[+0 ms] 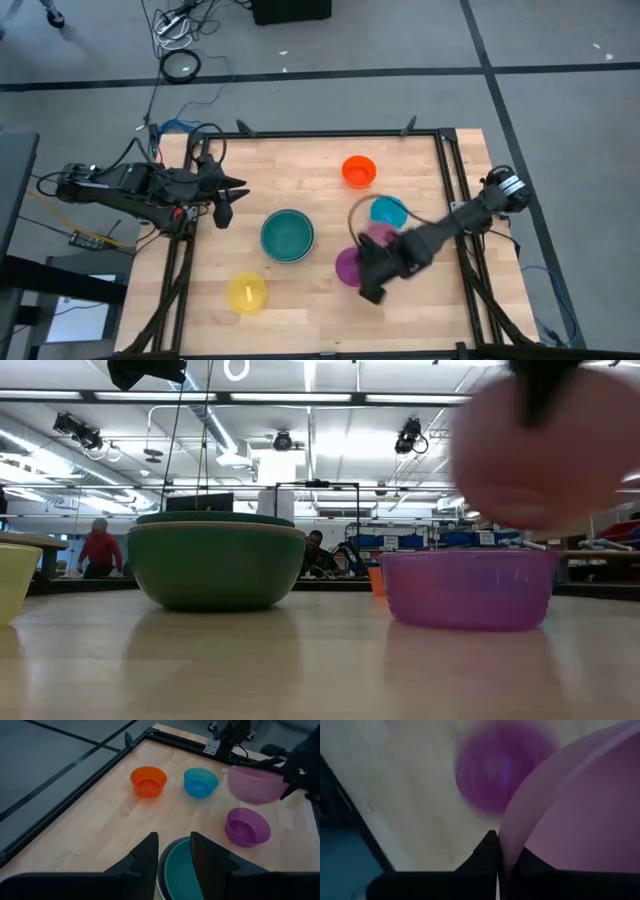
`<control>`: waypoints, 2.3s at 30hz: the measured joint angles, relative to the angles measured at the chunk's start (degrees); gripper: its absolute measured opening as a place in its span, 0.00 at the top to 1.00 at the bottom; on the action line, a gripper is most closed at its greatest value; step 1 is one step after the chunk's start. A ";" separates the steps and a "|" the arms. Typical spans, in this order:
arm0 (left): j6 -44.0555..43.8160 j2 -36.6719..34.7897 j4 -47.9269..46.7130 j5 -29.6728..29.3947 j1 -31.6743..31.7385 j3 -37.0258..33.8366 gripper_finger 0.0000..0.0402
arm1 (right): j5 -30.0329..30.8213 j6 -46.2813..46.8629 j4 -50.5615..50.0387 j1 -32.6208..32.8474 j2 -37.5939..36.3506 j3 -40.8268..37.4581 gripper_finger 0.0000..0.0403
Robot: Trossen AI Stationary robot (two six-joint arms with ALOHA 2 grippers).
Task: Nest bowls inside each other
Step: Stack the pink bowl on top of the dark green bowl, then stack the yellow bowl on top of the pink bowl
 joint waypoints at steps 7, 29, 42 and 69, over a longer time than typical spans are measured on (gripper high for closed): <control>-0.09 0.00 0.40 0.00 0.00 0.00 0.70 | 2.85 -23.77 27.01 -10.72 2.00 0.69 1.00; -1.28 0.00 0.27 0.00 0.00 0.00 0.70 | -6.81 -35.20 44.40 -16.87 10.19 1.04 0.71; -1.64 0.00 0.27 0.00 0.00 0.00 0.70 | -0.80 -35.50 47.96 -16.32 10.77 1.10 0.67; -17.84 0.85 -14.99 30.90 -4.38 -5.07 0.70 | 12.73 -26.23 18.96 -10.46 2.13 3.88 0.76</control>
